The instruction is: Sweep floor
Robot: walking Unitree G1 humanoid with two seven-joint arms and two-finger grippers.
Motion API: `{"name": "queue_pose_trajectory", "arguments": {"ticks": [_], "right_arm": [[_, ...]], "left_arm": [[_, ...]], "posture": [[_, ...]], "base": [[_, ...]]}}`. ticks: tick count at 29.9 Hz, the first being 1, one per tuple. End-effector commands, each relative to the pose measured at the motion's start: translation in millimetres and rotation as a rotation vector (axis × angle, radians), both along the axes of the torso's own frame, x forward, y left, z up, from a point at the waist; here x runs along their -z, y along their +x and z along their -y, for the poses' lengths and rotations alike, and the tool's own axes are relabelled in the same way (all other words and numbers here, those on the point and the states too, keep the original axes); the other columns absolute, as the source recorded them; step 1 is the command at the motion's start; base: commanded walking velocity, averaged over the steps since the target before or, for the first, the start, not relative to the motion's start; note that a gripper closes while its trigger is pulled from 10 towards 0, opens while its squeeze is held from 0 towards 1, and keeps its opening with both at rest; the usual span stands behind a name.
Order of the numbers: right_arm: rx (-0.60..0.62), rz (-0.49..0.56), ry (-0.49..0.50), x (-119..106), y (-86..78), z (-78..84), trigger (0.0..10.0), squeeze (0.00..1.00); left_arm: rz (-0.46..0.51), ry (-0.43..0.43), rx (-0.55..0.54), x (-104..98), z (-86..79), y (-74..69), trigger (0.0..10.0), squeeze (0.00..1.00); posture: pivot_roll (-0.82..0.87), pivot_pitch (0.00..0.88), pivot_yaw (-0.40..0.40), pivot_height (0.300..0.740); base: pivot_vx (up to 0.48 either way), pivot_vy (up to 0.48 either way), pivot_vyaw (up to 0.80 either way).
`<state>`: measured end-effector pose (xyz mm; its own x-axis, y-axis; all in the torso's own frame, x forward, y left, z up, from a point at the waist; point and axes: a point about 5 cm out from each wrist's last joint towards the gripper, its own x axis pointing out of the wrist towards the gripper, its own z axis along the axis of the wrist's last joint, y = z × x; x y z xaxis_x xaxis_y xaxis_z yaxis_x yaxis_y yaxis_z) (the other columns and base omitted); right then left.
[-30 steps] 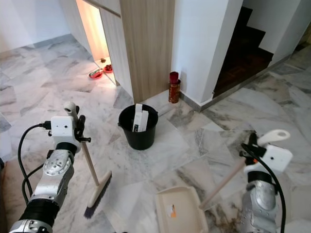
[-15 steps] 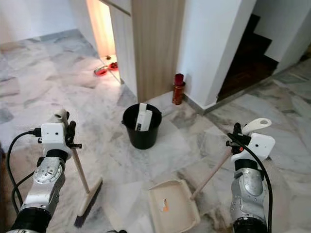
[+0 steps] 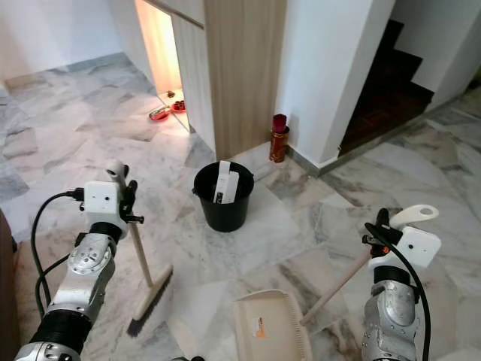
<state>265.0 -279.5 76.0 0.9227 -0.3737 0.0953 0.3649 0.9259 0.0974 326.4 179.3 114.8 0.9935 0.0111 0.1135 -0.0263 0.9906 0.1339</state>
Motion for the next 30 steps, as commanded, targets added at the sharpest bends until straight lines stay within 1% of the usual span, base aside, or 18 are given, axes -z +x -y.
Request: {"name": "queue_pose_trajectory", "arguments": {"ticks": [1, 4, 11, 22, 30], "right_arm": [[0.010, 0.057, -0.010, -13.6, 2.7, 1.3, 10.0, 0.00], [-0.006, 0.048, -0.010, -12.5, 2.7, -2.0, 10.0, 0.00], [-0.008, 0.042, -0.019, -14.8, 3.9, 1.0, 10.0, 0.00], [-0.040, 0.029, -0.032, -17.4, 8.9, -1.3, 10.0, 0.00], [-0.033, 0.040, -0.043, -21.5, 10.2, 1.4, 10.0, 0.00]], "left_arm": [[0.031, 0.017, 0.013, -10.4, 1.5, 5.7, 10.0, 0.00], [0.031, 0.014, 0.001, -9.8, -1.1, 5.3, 10.0, 0.00], [0.029, 0.009, -0.008, -6.7, -0.9, 2.1, 10.0, 0.00], [0.032, -0.006, -0.025, -4.4, 1.2, 0.7, 10.0, 0.00], [0.031, -0.005, -0.015, -4.1, 1.2, 0.8, 10.0, 0.00]], "posture": [[-0.05, 0.060, 0.055, 0.740], [-0.04, 0.068, 0.047, 0.740], [-0.04, 0.072, 0.026, 0.740], [-0.05, 0.057, -0.001, 0.740], [-0.05, 0.045, 0.013, 0.740]], "base": [[0.000, 0.000, 0.00], [0.000, 0.000, -0.79], [0.000, 0.000, -0.80], [0.000, 0.000, -0.80], [0.000, 0.000, -0.80]]}}
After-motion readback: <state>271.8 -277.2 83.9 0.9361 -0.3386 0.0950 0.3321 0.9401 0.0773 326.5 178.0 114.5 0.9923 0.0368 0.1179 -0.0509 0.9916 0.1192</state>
